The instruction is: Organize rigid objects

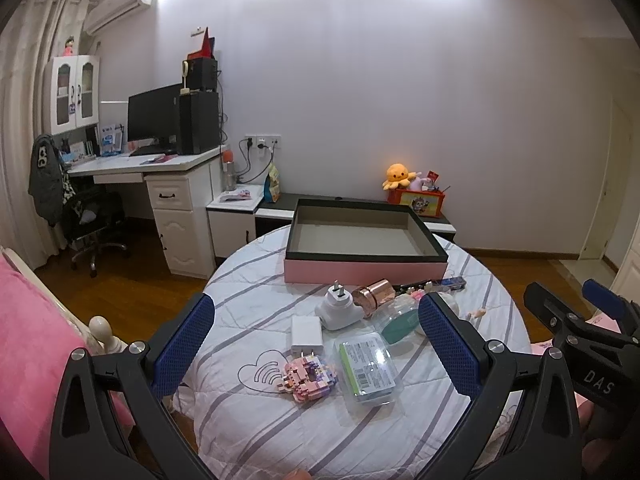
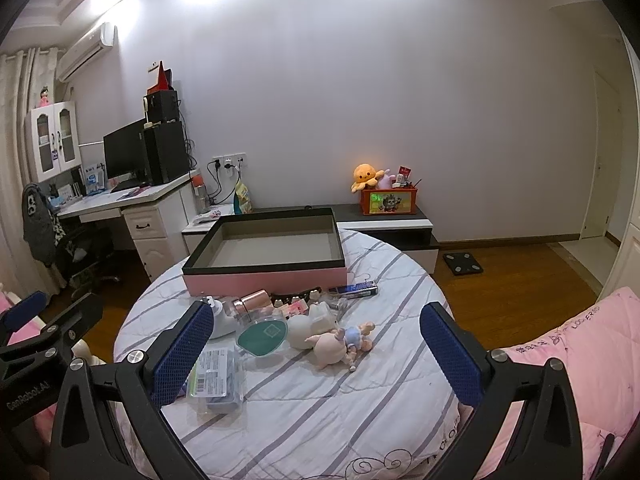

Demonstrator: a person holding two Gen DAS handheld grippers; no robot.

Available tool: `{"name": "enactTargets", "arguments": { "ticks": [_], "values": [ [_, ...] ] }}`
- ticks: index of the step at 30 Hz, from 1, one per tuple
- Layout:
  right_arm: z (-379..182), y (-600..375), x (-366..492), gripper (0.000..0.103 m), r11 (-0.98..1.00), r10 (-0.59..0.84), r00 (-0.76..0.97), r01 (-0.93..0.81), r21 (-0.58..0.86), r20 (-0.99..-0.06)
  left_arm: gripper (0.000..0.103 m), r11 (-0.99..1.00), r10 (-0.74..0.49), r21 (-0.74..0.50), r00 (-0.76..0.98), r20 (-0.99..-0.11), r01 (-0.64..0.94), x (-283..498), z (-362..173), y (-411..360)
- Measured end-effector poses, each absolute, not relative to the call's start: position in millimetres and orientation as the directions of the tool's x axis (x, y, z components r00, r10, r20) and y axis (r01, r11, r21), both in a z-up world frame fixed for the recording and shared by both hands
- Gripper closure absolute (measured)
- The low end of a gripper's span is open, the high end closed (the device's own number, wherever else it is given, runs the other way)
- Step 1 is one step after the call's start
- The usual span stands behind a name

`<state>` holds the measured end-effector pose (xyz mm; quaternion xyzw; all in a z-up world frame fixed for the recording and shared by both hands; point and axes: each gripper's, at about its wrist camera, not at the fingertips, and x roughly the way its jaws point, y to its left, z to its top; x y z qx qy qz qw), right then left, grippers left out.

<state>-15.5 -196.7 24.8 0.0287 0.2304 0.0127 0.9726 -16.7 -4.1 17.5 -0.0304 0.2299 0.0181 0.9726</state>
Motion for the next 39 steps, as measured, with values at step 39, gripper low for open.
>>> {"name": "enactTargets", "arguments": {
  "ticks": [39],
  "values": [
    [-59, -204, 33, 0.000, 1.000, 0.018, 0.773, -0.003, 0.025, -0.634, 0.000, 0.990, 0.033, -0.078, 0.749, -0.662, -0.113, 25, -104, 28]
  ]
}}
